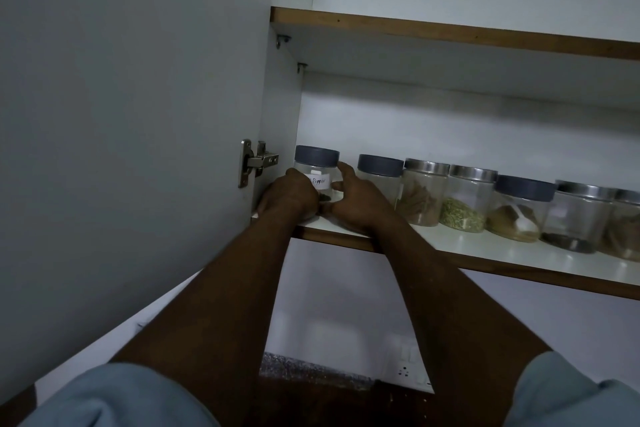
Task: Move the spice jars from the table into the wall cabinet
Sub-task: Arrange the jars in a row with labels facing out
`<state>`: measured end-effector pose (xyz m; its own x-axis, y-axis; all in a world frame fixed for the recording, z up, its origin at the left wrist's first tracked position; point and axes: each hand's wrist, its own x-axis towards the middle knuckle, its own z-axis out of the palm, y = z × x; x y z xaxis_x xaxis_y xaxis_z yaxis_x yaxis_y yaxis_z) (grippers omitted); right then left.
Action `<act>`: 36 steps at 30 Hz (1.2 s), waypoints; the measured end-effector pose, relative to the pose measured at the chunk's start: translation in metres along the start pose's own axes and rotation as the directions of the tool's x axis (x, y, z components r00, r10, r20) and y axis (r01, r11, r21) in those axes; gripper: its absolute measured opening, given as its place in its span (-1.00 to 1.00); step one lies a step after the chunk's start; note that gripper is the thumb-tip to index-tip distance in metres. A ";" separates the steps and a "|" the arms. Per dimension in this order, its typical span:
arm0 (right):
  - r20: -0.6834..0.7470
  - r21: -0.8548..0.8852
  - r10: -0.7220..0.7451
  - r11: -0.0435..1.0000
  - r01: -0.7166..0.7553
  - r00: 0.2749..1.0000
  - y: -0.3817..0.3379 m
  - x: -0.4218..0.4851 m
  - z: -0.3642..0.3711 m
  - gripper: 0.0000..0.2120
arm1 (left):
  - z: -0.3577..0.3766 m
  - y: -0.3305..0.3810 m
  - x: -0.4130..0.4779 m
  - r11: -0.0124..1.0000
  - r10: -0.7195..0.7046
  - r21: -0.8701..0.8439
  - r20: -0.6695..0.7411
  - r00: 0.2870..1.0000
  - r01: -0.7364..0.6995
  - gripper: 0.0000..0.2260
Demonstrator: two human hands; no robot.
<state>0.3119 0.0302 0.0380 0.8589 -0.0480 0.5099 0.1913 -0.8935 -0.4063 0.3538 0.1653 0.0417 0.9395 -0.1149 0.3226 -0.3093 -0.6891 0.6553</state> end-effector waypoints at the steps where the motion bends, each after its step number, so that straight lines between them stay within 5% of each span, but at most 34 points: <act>1: 0.009 -0.005 0.005 1.000 -0.005 1.000 0.000 0.000 0.000 -0.04 | 0.000 0.000 0.000 1.000 -0.004 0.006 -0.003 1.000 0.004 -0.45; 17: 0.174 -0.071 0.110 0.993 -0.099 0.979 -0.005 0.005 -0.001 -0.13 | 0.010 0.004 0.006 0.948 0.028 0.317 0.013 1.000 -0.031 -0.52; 27: 0.238 -0.150 0.188 0.977 -0.155 0.953 -0.003 0.011 0.001 -0.14 | 0.011 0.006 0.003 0.970 -0.064 0.231 -0.062 0.996 0.077 -0.43; 36: 0.209 -0.138 0.169 0.980 -0.142 0.963 0.000 0.014 0.003 -0.12 | 0.009 0.005 -0.005 0.985 -0.031 0.165 -0.129 0.991 0.053 -0.59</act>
<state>0.3255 0.0311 0.0430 0.9591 -0.1038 0.2635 -0.0001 -0.9305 -0.3662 0.3488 0.1559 0.0371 0.9221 -0.0003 0.3870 -0.2310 -0.8027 0.5498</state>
